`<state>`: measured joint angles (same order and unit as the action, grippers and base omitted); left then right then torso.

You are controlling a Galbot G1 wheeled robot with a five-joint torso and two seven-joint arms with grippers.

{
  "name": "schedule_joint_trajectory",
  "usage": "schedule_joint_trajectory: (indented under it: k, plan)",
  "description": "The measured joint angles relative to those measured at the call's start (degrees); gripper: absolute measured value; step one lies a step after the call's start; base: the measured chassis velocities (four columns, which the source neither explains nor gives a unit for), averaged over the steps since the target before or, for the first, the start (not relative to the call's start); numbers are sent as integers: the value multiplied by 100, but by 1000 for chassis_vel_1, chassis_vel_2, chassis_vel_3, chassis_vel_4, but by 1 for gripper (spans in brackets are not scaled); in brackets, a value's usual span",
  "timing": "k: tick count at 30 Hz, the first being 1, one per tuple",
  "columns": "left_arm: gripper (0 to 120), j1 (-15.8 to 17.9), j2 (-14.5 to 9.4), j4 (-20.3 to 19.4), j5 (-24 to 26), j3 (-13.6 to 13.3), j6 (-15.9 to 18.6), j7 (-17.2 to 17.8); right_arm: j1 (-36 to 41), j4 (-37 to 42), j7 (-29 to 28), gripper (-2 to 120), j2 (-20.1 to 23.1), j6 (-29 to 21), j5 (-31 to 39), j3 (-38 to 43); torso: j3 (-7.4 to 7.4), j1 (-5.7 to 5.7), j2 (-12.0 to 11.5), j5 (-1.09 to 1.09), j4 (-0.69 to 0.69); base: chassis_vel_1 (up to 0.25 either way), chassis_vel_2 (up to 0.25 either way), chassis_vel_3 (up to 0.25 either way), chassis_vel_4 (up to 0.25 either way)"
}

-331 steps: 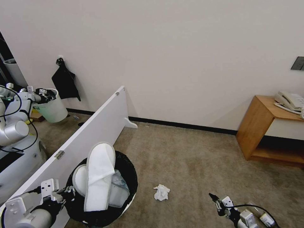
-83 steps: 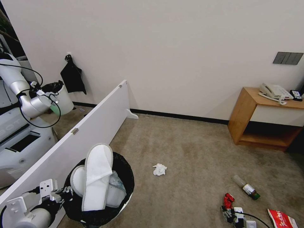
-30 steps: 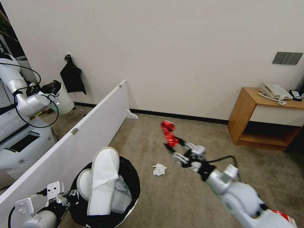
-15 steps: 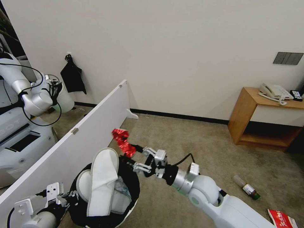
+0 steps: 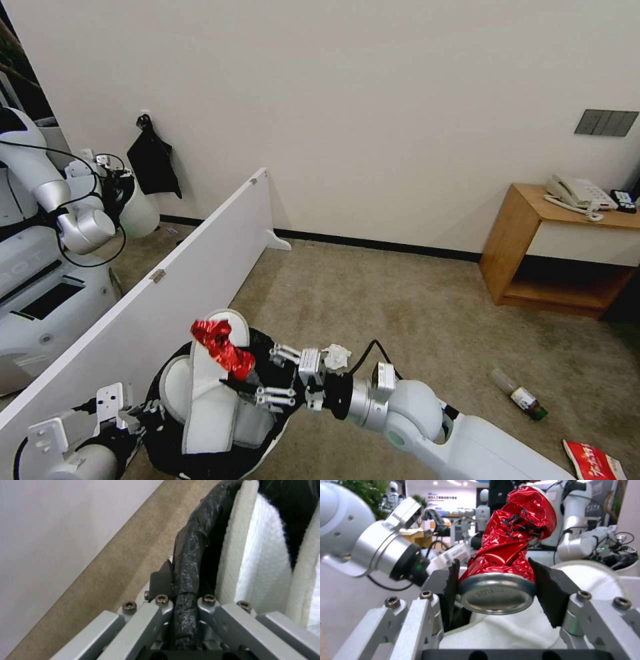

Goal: Pick up the trash bin, then pick up the garbage from the floor and place it into the trash bin.

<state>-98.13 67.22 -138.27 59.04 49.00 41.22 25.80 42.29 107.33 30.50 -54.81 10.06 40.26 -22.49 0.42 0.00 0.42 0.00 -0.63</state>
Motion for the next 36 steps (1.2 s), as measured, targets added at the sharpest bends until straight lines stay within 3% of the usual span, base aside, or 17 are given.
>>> schedule_joint_trajectory:
  k: [12, 26, 36]
  plan:
    - [2, -11, 14, -40, 69, 10, 49, 67, 265, 36, 51, 50, 194, 7, -123, 31, 0, 0, 0, 0, 0, 0, 0, 0, 0]
    - [2, -84, 27, -110, 189, -8, 94, 221, 296, 47, -9, 99, 226, 5, -183, 77, 0, 0, 0, 0, 1, 0, 0, 0, 0]
    - [2, -91, 40, -116, 177, -24, 95, 234, 321, 80, 7, 100, 215, 125, -190, 235, 0, 0, 0, 0, 0, 0, 0, 0, 0]
